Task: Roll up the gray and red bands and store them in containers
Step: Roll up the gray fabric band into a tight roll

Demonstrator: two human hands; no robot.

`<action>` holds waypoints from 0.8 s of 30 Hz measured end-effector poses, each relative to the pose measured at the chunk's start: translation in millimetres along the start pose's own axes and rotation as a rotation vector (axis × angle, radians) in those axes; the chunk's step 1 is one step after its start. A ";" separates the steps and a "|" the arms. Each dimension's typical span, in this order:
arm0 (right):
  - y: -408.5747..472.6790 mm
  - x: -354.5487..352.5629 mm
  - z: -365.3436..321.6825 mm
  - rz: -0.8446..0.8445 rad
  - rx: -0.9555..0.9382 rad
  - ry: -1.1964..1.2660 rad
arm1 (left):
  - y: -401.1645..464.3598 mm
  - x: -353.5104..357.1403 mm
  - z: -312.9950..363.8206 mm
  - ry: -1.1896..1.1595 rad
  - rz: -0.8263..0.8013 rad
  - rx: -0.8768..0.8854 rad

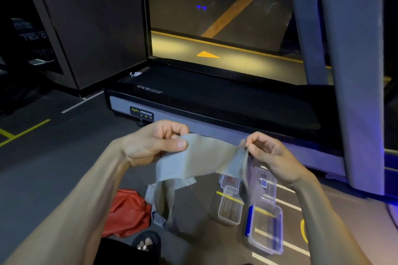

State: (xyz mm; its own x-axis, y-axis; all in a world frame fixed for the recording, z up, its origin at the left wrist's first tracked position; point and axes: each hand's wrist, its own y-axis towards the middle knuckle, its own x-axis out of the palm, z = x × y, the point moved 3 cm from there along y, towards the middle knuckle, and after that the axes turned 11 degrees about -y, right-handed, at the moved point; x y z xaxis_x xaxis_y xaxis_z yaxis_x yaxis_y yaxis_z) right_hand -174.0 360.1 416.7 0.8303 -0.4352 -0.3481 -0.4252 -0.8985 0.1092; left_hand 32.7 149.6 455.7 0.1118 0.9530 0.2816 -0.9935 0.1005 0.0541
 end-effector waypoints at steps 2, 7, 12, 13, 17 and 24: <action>1.8 6.5 -3.8 -0.021 -0.043 0.059 | 6.0 6.2 -2.4 -0.031 -0.020 0.012; 10.9 24.2 -25.5 -0.053 -0.084 0.433 | 15.5 15.2 -13.8 -0.042 -0.024 -0.034; 19.9 40.7 -51.4 -0.049 -0.231 0.709 | 15.8 9.1 -17.5 -0.005 0.032 -0.032; 21.1 43.3 -56.2 -0.062 -0.254 0.766 | 15.7 7.4 -18.5 -0.002 0.032 -0.031; 29.7 57.1 -69.6 -0.181 -0.296 0.816 | 14.6 5.2 -19.9 0.006 0.045 -0.032; 16.3 80.4 -59.3 -0.168 -0.240 -0.016 | 20.7 2.9 -20.6 0.119 0.113 0.014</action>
State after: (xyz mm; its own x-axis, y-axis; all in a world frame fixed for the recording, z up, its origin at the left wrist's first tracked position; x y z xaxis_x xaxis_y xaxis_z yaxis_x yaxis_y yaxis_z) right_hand -92.9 307.1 445.7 0.8752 -0.2800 -0.3946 -0.1832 -0.9466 0.2653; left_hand 12.1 160.3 437.9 -0.0050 0.9853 0.1709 -0.9990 -0.0124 0.0418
